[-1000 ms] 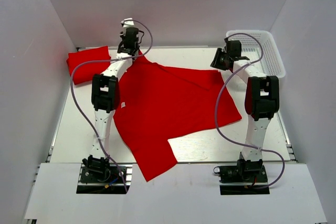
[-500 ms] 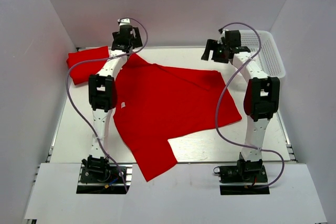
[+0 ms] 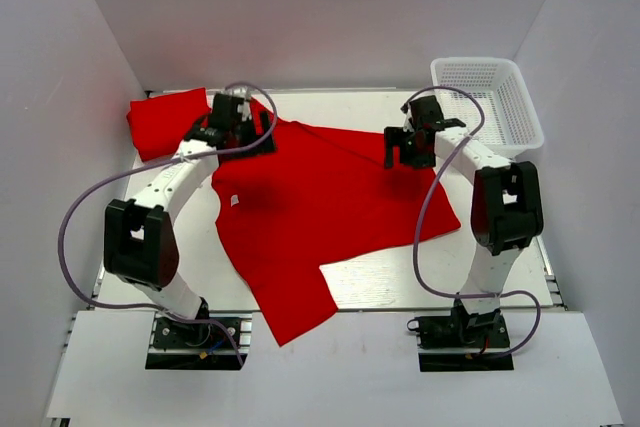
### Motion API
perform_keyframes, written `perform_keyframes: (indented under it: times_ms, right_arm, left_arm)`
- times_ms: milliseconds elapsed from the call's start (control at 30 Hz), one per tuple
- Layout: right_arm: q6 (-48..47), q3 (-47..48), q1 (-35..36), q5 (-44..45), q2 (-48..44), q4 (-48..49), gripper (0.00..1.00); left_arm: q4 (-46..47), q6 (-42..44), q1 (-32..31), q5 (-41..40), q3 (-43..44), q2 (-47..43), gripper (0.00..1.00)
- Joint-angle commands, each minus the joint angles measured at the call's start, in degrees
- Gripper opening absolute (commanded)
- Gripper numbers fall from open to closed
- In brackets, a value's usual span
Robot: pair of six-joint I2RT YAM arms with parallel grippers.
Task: Fold and stack the t-shirts
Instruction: Flatten out the tshirt
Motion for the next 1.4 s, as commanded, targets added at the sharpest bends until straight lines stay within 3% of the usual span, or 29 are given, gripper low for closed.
perform_keyframes:
  times_ms: [0,400,567,633,733,833,867,900,1200,1367]
  right_arm:
    - [1.22,0.91,0.33,1.18,1.54,2.52,0.90]
    - [3.33,5.31,0.33,-0.66,9.80,5.77,0.83]
    - [3.95,4.70,0.33,-0.66,9.72,8.32,0.63]
    - [4.39,4.87,0.50,-1.01,9.98,8.84,0.61]
    - [4.65,5.05,0.41,-1.28,10.24,9.28,0.50]
    - [4.83,5.40,0.50,-1.01,10.33,9.29,0.23]
    - [5.09,5.49,0.33,-1.01,10.33,9.37,0.08]
    - [5.18,5.49,0.33,-0.93,10.33,9.72,0.02]
    - [6.67,4.78,0.15,-1.10,6.91,17.53,0.00]
    - [10.01,12.94,-0.29,0.04,10.59,18.60,0.00]
  left_arm:
    - [-3.94,-3.49,0.02,3.66,-7.13,0.97,1.00]
    - [-5.00,-4.98,-0.51,0.85,-12.59,-1.41,1.00]
    - [-5.00,-5.51,-0.51,0.85,-13.73,-1.41,1.00]
    - [-4.39,-5.51,-0.51,0.85,-14.35,-1.41,1.00]
    - [-4.39,-5.51,-0.51,0.06,-15.57,-0.88,1.00]
    - [-4.39,-5.51,-0.51,0.06,-16.10,0.35,1.00]
    - [-4.39,-6.03,-0.51,0.06,-16.10,0.35,1.00]
    - [-3.87,-6.03,-0.51,0.06,-16.10,0.96,1.00]
    - [-3.15,-6.56,0.63,-1.09,-17.16,3.60,1.00]
    - [-3.16,-6.56,0.63,-2.40,-16.64,5.71,1.00]
